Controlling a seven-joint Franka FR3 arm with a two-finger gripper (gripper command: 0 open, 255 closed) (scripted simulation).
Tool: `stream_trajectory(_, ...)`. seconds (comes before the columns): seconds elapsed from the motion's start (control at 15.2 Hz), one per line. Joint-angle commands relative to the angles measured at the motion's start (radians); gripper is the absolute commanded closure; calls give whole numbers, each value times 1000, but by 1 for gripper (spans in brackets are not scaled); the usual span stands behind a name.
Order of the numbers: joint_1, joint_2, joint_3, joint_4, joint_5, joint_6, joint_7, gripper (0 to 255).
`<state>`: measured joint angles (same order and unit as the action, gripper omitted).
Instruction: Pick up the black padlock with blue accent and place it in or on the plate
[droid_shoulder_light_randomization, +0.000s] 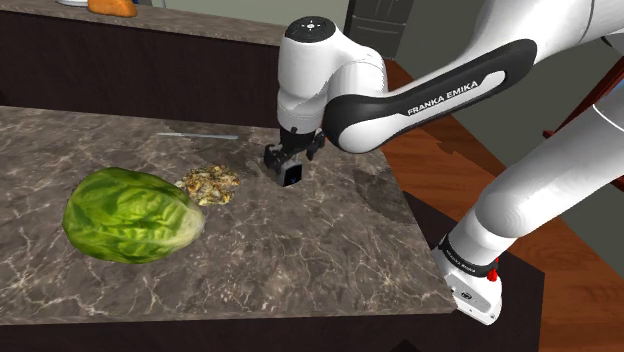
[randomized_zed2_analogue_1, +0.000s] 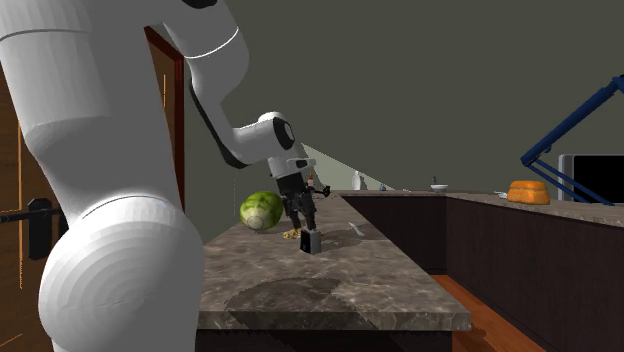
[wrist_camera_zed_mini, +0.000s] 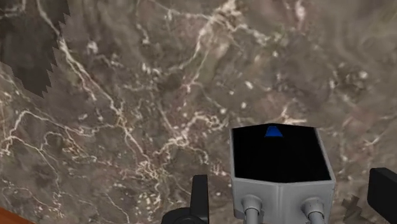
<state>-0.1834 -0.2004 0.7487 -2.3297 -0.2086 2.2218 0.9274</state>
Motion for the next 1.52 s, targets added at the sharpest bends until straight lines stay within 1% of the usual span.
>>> stream_trajectory(0.0,-6,15,3,-8,-15,19,11,0)
stream_trajectory(0.46,-6,15,3,-8,-15,18,11,0)
stream_trajectory(0.53,-6,15,3,-8,-15,18,11,255)
stream_trajectory(1.12,-6,15,3,-8,-15,19,11,255)
stream_trajectory(1.45,6,-26,-15,27,26,-43,-34,255)
